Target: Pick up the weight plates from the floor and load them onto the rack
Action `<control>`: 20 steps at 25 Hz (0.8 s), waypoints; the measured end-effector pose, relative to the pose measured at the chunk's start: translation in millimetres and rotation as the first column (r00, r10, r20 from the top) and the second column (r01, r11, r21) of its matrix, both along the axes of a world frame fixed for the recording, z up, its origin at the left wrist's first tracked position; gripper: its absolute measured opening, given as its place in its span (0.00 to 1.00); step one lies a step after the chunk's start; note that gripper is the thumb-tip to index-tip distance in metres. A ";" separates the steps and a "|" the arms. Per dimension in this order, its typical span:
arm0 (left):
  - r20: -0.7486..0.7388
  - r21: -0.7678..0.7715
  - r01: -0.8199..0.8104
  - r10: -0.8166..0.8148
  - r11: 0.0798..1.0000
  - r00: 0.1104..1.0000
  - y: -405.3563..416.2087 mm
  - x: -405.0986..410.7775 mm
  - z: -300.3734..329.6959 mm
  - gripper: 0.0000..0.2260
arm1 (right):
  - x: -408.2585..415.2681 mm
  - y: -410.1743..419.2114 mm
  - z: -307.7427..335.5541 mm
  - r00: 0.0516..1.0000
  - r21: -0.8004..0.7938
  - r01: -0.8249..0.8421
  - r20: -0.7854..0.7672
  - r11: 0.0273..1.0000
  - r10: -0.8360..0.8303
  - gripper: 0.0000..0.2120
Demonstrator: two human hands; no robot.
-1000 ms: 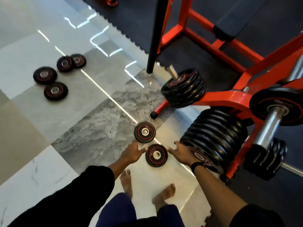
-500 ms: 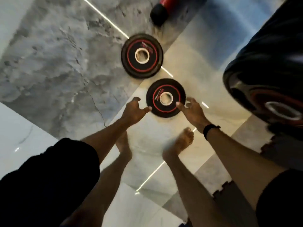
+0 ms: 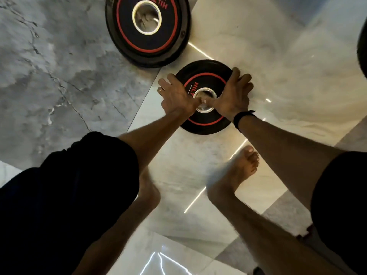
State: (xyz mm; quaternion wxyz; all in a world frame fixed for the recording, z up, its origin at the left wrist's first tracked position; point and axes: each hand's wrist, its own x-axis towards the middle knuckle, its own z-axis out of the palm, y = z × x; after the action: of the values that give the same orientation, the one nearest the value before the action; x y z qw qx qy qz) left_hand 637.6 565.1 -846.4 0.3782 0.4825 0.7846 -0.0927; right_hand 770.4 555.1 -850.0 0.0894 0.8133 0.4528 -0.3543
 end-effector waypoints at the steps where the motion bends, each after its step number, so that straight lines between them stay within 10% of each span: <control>1: -0.025 0.002 0.008 -0.007 1.000 1.000 2.2 2.2 -3.3 0.44 | -4.1 0.7 -4.0 0.998 -0.003 -0.025 0.064 1.000 0.025 0.51; 11: 0.007 -0.134 0.037 -0.037 0.990 0.999 -2.7 -16.0 28.6 0.45 | -14.7 -5.7 30.0 0.997 -0.146 0.078 0.026 0.986 -0.075 0.49; 20: 0.049 -0.248 0.123 -0.114 0.961 0.992 -74.6 -38.1 254.6 0.44 | -35.7 -95.4 257.2 0.992 -0.158 0.121 -0.014 0.980 -0.124 0.45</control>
State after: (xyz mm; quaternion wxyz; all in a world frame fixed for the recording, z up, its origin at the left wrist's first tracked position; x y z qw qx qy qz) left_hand 599.5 490.5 -591.8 0.4430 0.4786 0.7297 -0.2053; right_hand 734.7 459.8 -592.9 0.1258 0.8257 0.3736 -0.4035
